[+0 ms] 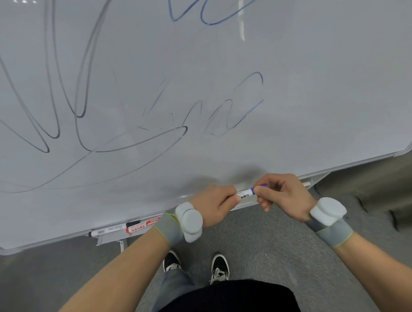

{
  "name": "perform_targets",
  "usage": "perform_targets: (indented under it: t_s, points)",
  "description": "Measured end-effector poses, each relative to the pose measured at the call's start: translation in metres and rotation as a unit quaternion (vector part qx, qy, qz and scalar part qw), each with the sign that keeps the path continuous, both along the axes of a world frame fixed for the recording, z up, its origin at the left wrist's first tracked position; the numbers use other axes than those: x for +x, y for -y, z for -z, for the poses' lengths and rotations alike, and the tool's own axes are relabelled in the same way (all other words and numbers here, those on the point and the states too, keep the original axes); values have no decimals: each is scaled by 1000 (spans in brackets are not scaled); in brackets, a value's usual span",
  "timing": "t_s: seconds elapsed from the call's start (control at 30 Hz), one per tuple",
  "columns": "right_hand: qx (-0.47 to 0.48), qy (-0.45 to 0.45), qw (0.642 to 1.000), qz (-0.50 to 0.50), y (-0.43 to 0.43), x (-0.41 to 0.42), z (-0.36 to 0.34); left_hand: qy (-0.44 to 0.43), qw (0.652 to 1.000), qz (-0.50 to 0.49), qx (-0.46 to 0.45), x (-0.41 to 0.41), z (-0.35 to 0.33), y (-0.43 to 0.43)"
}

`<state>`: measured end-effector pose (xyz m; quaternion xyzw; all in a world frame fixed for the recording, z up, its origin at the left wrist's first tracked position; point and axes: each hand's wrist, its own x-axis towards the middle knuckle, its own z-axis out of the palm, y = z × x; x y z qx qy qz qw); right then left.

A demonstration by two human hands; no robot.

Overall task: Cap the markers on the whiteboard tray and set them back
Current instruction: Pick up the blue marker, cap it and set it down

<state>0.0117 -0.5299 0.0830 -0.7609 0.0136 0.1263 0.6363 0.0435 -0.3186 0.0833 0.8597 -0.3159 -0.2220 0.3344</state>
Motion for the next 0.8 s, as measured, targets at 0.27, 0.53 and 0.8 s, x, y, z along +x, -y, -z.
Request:
perform_targets:
  t_s: [0.27, 0.53, 0.8]
  points:
    - [-349, 157, 902, -199, 15, 2, 25, -14, 998, 5, 67, -3, 36, 2]
    - [-462, 218, 855, -91, 34, 7, 86, -12, 987, -123, 102, -18, 59, -38]
    - [-495, 175, 850, -46, 20, 6, 95, -54, 982, -156, 94, -44, 54, -68]
